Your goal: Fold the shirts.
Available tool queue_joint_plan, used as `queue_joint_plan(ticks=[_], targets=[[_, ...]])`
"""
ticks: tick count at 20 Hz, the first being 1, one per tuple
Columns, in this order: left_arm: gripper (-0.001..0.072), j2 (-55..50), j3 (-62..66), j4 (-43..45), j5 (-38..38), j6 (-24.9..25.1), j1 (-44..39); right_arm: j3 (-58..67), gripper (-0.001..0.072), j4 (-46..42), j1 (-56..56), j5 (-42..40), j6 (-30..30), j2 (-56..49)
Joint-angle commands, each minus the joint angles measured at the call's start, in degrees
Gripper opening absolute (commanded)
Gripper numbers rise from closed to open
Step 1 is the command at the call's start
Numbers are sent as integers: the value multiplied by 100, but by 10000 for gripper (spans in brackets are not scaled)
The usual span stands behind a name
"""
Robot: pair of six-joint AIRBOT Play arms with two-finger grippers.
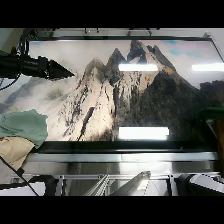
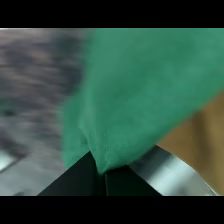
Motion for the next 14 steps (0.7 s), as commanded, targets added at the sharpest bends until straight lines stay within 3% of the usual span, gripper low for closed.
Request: queue_joint_plan(ticks=[1, 6, 9, 10, 11, 12, 14], targets=[[12, -2, -2, 7, 4, 13, -2, -258, 10, -1405, -175, 662, 531, 262], [12, -2, -2, 9, -11, 13, -2, -2441, 11, -2671, -175, 595, 704, 649], [12, -2, -2, 9, -90, 9, -2, -3875, 23, -3136, -175, -63, 702, 688], [12, -2, -2, 9, -109, 9, -2, -4212, 125, -3195, -175, -236, 695, 682], [12, 0, -2, 7, -153, 7, -2, -4435, 439, -3206, -175, -275, 654, 643], [12, 0, -2, 7, -210, 7, -2, -4498, 576, -3239, -175, -214, 649, 588], [12, 0, -2, 7, -310, 7, -2, -4411, 573, -3322, -173, 236, 625, 549]])
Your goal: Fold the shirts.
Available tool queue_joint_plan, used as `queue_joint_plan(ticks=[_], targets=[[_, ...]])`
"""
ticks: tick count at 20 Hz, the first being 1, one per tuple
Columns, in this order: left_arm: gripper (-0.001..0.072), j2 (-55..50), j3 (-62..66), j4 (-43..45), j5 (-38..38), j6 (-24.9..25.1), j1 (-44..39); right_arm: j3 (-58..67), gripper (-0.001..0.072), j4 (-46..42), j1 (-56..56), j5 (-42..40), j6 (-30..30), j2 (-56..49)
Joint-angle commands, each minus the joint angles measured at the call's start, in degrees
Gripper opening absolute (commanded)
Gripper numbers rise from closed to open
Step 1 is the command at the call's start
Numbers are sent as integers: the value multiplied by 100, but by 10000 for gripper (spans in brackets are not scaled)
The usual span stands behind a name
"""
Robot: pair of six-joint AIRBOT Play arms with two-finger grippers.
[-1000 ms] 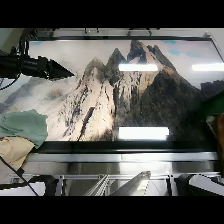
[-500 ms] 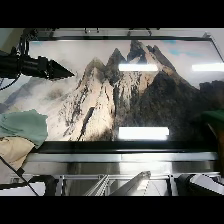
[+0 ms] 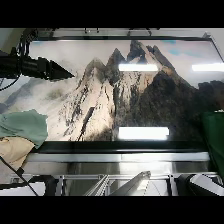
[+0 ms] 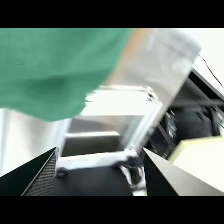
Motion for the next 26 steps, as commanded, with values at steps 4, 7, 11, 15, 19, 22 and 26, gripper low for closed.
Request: queue_joint_plan(ticks=[4, 7, 11, 15, 19, 22, 26], targets=[[12, 0, 52, -61, -103, -11, -2, 651, 43, 619, 192, 682, -186, -35], [0, 11, 673, 55, -120, -111, 0, 1390, 12, 2135, 850, 236, -297, 66], [0, 632, 732, 826, 96, -811, 2, 1032, 9, 4242, 2253, -1416, -903, 942], [2, 2247, -1635, 922, 219, -837, 26, -763, 12, 5025, 3871, -1952, -1578, 2496], [3, 3707, -4105, 916, 1093, -638, 24, -2540, 12, 4970, 5348, -3259, -1576, 3633], [3, 4087, -4787, 911, 1198, -654, 24, -2734, 12, 5016, 5689, -3368, -1576, 3567], [3, 4293, -4905, 907, 1200, -654, 24, -2734, 12, 5143, 5711, -3292, -1556, 3545]])
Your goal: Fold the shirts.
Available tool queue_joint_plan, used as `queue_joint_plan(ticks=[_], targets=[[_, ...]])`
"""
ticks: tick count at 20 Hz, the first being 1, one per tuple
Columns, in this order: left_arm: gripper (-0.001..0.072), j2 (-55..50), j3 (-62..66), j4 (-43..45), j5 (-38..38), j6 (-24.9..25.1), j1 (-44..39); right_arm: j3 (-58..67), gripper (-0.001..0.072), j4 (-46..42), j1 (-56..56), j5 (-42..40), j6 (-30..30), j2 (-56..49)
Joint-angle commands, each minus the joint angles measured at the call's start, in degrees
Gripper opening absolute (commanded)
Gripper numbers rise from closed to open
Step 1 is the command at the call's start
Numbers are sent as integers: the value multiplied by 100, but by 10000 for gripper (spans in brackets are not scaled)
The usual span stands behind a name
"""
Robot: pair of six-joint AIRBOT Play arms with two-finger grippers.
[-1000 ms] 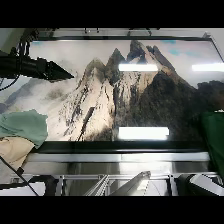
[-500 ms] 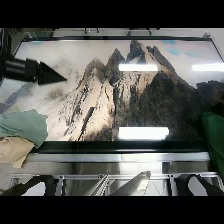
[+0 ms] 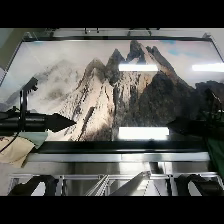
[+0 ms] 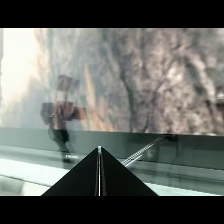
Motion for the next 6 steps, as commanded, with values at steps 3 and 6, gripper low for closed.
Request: queue_joint_plan(ticks=[3, 6], targets=[[3, 369, -273, 4, 103, 11, 2, -122, 12, 114, 146, -122, -15, 52], [3, 385, -273, 7, 90, 11, 2, -122, 12, 114, 146, -122, -15, 52]])
